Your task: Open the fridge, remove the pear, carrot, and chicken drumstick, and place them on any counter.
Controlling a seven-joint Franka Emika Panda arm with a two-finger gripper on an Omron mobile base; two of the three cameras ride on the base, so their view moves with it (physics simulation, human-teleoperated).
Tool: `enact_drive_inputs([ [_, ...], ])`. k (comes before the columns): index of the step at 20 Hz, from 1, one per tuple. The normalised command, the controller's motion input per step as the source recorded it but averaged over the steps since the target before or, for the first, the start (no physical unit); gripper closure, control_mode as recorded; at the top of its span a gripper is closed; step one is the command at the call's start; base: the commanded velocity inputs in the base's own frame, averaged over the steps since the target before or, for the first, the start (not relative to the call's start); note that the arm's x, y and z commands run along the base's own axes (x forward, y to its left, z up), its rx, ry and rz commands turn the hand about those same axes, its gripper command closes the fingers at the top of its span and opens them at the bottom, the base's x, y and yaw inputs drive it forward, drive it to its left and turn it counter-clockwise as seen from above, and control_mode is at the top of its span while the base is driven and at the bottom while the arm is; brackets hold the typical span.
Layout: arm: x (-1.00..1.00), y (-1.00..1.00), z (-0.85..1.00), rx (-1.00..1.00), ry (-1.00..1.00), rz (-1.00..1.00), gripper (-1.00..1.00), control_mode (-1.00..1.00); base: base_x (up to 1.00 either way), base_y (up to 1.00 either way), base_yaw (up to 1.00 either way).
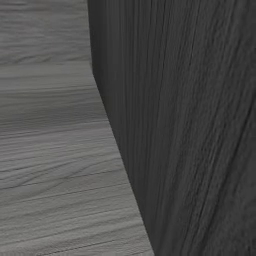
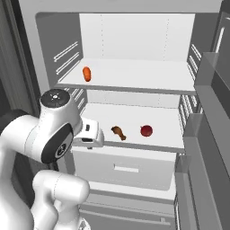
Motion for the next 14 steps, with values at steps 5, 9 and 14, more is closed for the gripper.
enact_drive_inputs([
  [5,-0.04,0.01,0.60,-0.01,-0.35,0.00,-1.00,-1.00,0.00,0.00,0.00],
  [9,-0.25,0.00,1.00,0.00,-0.56,0.05,-1.00,-1.00,0.00,0.00,0.00],
  [14,0.37,0.10,0.98,0.01,-0.28,0.07,-1.00,-1.00,0.00,0.00,0.00],
])
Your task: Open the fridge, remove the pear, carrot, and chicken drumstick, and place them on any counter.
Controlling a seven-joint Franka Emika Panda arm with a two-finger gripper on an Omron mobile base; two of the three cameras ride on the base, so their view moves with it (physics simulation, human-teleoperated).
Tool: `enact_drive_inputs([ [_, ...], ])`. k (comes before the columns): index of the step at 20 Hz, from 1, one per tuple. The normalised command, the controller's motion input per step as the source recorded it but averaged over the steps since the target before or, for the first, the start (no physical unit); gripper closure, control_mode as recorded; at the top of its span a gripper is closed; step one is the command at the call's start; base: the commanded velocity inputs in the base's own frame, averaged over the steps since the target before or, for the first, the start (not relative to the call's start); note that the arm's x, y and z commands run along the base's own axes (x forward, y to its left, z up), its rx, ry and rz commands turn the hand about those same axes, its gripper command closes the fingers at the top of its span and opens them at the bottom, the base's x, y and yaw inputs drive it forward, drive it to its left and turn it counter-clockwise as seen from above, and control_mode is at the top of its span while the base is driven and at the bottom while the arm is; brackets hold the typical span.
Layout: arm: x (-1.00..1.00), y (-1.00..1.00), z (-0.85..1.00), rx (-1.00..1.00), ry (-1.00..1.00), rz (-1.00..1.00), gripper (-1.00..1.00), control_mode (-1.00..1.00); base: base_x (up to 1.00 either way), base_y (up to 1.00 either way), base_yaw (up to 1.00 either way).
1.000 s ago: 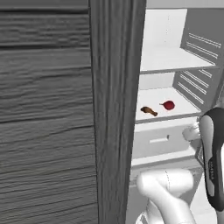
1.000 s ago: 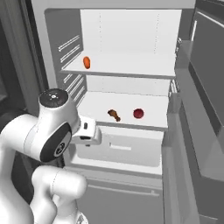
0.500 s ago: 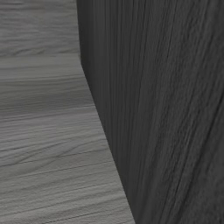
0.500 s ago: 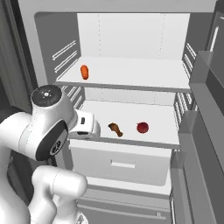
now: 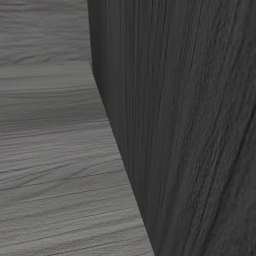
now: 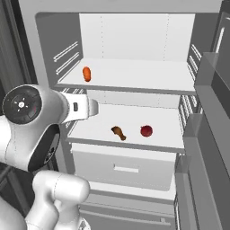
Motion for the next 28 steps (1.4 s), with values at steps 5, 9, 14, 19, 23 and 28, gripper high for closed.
enact_drive_inputs([
  [5,1.00,0.13,0.75,0.09,0.05,0.07,-1.00,-1.00,0.00,0.00,0.00],
  [9,0.94,0.34,0.43,0.06,0.03,0.06,-1.00,-1.00,0.00,0.00,0.00],
  [14,0.92,0.68,-0.05,0.00,0.03,0.01,-1.00,-1.00,0.00,0.00,0.00],
  [19,1.00,0.43,-0.37,0.00,0.08,0.00,-1.00,-1.00,0.00,0.00,0.00],
  [23,0.93,0.04,-0.25,0.00,0.13,0.00,-1.00,-1.00,0.00,0.00,0.00],
  [28,0.64,-0.08,-0.13,0.00,0.06,0.04,-1.00,-1.00,0.00,0.00,0.00],
])
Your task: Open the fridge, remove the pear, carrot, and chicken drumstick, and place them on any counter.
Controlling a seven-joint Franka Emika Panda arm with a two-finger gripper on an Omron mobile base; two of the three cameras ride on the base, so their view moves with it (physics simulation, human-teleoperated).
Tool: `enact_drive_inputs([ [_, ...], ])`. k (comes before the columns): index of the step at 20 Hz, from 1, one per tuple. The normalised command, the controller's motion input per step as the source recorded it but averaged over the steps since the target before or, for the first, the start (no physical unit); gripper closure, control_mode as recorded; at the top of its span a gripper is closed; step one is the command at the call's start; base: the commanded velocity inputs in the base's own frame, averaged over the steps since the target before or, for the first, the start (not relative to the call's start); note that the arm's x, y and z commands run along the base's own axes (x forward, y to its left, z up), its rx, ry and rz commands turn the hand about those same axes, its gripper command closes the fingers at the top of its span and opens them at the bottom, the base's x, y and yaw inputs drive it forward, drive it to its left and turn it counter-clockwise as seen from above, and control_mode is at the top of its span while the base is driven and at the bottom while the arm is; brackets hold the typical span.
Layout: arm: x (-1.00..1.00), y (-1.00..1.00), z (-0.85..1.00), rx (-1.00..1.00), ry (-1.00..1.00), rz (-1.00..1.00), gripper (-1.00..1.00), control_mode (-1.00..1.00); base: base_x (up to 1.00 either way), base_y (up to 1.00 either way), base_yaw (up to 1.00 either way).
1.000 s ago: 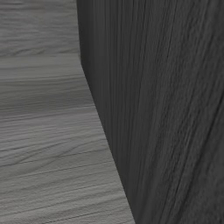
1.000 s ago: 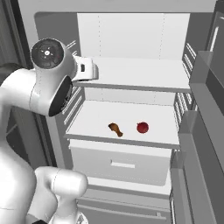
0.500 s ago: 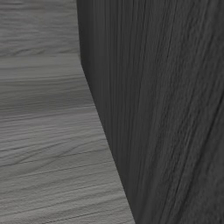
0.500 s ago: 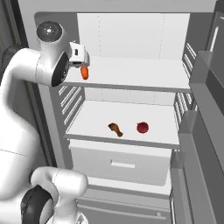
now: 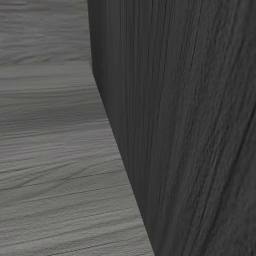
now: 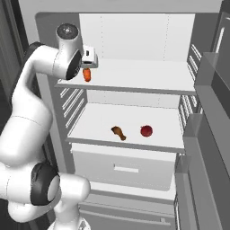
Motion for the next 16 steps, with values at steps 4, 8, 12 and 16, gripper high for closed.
enact_drive_inputs([
  [4,0.39,-0.30,-0.23,0.01,0.03,0.12,-1.00,-1.00,0.00,0.00,0.00],
  [8,0.01,-0.20,-0.41,0.00,0.00,0.15,-1.00,-1.00,0.00,0.00,0.00],
  [12,0.18,-0.03,-0.36,0.00,0.00,0.13,-1.00,-1.00,0.00,0.00,0.00],
  [16,0.41,0.00,-0.30,0.00,0.00,0.11,-1.00,-1.00,0.00,0.00,0.00],
])
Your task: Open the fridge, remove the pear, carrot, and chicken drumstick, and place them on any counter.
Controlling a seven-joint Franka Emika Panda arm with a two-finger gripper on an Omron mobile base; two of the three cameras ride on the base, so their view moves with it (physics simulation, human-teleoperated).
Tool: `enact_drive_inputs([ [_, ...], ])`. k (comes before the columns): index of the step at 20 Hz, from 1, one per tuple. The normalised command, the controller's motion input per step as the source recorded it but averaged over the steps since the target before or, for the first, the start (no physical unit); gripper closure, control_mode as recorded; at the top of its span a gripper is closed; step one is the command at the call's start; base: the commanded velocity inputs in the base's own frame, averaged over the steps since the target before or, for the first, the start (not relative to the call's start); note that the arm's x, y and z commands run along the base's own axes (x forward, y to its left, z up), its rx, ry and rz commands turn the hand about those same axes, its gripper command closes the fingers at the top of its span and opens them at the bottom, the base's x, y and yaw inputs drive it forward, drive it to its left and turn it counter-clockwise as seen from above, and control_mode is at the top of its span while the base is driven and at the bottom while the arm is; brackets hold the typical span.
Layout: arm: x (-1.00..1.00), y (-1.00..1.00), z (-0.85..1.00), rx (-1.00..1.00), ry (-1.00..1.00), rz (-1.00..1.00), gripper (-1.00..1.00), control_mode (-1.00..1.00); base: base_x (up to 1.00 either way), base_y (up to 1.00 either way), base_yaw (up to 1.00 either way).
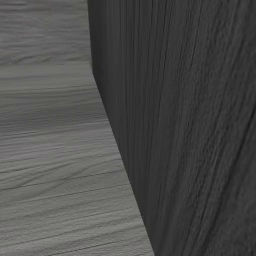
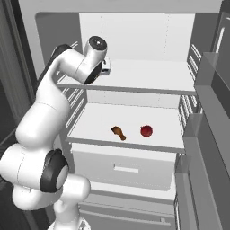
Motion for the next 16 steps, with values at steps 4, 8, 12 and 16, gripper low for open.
enact_drive_inputs([
  [4,0.46,0.00,-0.22,0.00,0.00,0.10,-1.00,-1.00,0.00,0.00,0.00],
  [8,0.10,0.00,-0.27,0.00,0.00,0.08,1.00,-1.00,0.00,0.00,0.00],
  [12,-0.10,0.00,-0.22,0.00,-0.04,0.03,1.00,-1.00,0.00,0.00,0.00],
  [16,-0.52,0.00,-0.03,-0.01,-0.17,-0.01,1.00,-1.00,0.00,0.00,0.00],
])
